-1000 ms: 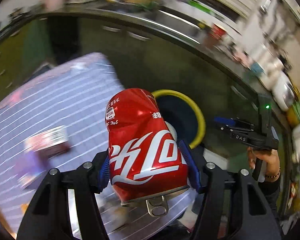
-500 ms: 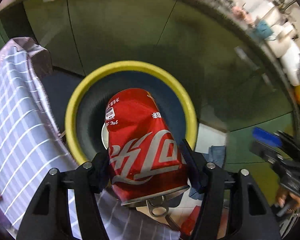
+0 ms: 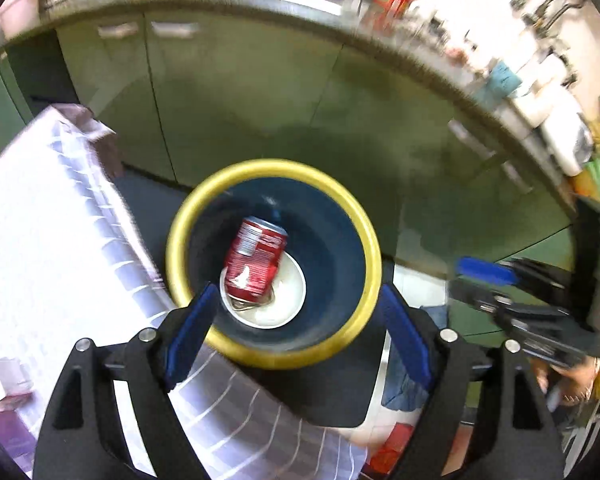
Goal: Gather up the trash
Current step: 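Carry the red can over the bin and open the left gripper, then grasp the white milk carton with the right gripper, then carry the milk carton over the bin and open the right gripper, then grasp the orange foam net with the left gripper, then carry the orange foam net over the bin and open the left gripper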
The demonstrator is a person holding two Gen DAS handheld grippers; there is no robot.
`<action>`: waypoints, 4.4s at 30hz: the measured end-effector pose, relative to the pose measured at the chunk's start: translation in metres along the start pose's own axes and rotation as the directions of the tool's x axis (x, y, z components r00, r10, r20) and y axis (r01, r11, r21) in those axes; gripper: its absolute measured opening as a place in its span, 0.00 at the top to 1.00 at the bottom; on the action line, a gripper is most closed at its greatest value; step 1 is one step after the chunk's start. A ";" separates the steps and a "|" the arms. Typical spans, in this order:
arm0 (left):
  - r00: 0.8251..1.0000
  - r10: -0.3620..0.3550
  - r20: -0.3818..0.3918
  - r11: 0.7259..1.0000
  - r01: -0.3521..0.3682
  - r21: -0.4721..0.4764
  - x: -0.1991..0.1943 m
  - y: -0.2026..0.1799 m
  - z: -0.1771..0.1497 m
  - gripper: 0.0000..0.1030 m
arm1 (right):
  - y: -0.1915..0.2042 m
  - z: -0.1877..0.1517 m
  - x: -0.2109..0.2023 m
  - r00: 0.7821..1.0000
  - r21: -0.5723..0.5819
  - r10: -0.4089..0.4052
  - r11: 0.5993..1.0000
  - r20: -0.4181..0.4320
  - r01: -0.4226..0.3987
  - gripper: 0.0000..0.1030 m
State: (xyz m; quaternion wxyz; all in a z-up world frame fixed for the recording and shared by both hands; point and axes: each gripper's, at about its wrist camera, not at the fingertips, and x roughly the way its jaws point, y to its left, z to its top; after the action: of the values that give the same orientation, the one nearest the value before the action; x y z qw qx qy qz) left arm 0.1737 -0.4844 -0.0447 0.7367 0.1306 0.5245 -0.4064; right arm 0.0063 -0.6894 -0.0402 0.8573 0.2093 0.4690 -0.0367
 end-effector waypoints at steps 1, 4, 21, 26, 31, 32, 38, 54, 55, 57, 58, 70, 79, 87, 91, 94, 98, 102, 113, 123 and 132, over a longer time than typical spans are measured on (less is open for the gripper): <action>1.000 0.000 0.016 1.000 0.000 -0.002 -0.010 0.002 -0.002 0.24 | 0.005 0.003 0.004 1.000 -0.009 0.002 1.000 -0.007 -0.002 0.65; 0.997 0.019 0.072 1.000 -0.019 -0.011 -0.062 0.022 -0.020 0.24 | 0.029 0.013 0.018 0.999 -0.054 0.027 0.998 -0.032 -0.028 0.65; 0.928 0.293 0.231 0.914 -0.201 -0.354 -0.250 0.180 -0.187 0.18 | 0.342 0.060 0.136 0.925 -0.719 0.294 0.586 -0.243 -0.375 0.43; 0.920 0.314 0.235 0.881 -0.189 -0.434 -0.260 0.206 -0.222 0.18 | 0.390 0.049 0.169 0.943 -0.827 0.223 0.458 -0.247 -0.325 0.40; 0.922 0.311 0.229 0.858 -0.169 -0.485 -0.263 0.226 -0.248 0.18 | 0.410 0.047 0.200 0.942 -0.856 0.190 0.398 -0.276 -0.331 0.37; 0.923 0.310 0.229 0.855 -0.165 -0.492 -0.263 0.228 -0.250 0.18 | 0.412 0.045 0.202 0.941 -0.857 0.192 0.394 -0.278 -0.333 0.37; 0.923 0.308 0.228 0.850 -0.159 -0.503 -0.265 0.232 -0.260 0.18 | 0.427 0.045 0.224 0.936 -0.862 0.189 0.367 -0.298 -0.349 0.37; 0.927 0.289 0.238 0.863 -0.144 -0.484 -0.260 0.225 -0.261 0.18 | 0.378 0.053 0.184 0.952 -0.779 0.208 0.548 -0.225 -0.304 0.63; 0.928 0.284 0.241 0.867 -0.141 -0.478 -0.259 0.224 -0.261 0.18 | 0.369 0.053 0.173 0.956 -0.772 0.208 0.565 -0.207 -0.290 0.63; 0.930 0.273 0.246 0.873 -0.132 -0.470 -0.257 0.222 -0.261 0.18 | 0.342 0.055 0.147 0.970 -0.748 0.189 0.619 -0.155 -0.240 0.63; 0.931 0.267 0.248 0.876 -0.127 -0.465 -0.256 0.220 -0.261 0.18 | 0.330 0.057 0.137 0.975 -0.733 0.181 0.645 -0.129 -0.216 0.63; 0.939 0.237 0.249 0.896 -0.112 -0.430 -0.246 0.209 -0.262 0.18 | 0.126 0.052 0.098 0.988 -0.335 -0.154 0.931 -0.010 0.142 0.63; 0.936 0.254 0.243 0.894 -0.132 -0.428 -0.253 0.205 -0.269 0.18 | 0.066 0.053 0.169 0.957 -0.195 -0.263 0.952 -0.122 0.237 0.63; 0.939 0.266 0.218 0.880 -0.144 -0.453 -0.256 0.217 -0.279 0.15 | 0.061 0.055 0.170 0.948 -0.175 -0.305 0.942 -0.086 0.287 0.53; 0.945 0.267 0.187 0.868 -0.151 -0.473 -0.252 0.228 -0.285 0.14 | 0.072 0.048 0.138 0.968 -0.162 -0.247 0.958 -0.040 0.238 0.53; 0.955 0.261 0.140 0.860 -0.164 -0.483 -0.245 0.239 -0.292 0.14 | 0.090 0.038 0.116 0.978 -0.179 -0.207 0.963 -0.010 0.202 0.53; 0.974 0.218 0.065 0.855 -0.158 -0.494 -0.226 0.258 -0.305 0.14 | 0.113 0.033 0.103 0.987 -0.215 -0.162 0.964 -0.006 0.157 0.53; 0.985 0.174 -0.007 0.855 -0.155 -0.494 -0.203 0.274 -0.315 0.15 | 0.133 0.028 0.100 0.991 -0.253 -0.131 0.960 -0.018 0.122 0.52; 0.992 0.095 -0.080 0.847 -0.122 -0.517 -0.177 0.297 -0.333 0.28 | 0.158 0.025 0.119 0.993 -0.299 -0.105 0.951 -0.060 0.083 0.52; 0.998 0.061 -0.031 0.839 -0.068 -0.539 -0.185 0.305 -0.346 0.76 | 0.171 0.023 0.123 0.994 -0.325 -0.089 0.943 -0.065 0.063 0.52; 0.989 0.142 0.050 0.878 -0.103 -0.467 -0.224 0.277 -0.328 0.89 | 0.178 0.019 0.108 0.997 -0.338 -0.065 0.940 -0.038 0.048 0.52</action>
State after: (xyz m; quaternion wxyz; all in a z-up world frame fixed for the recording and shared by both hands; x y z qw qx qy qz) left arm 0.1326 -0.0019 -0.0488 0.7918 -0.0328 0.5659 -0.2274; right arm 0.1277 -0.5203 -0.0615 0.8673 0.0470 0.4950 0.0243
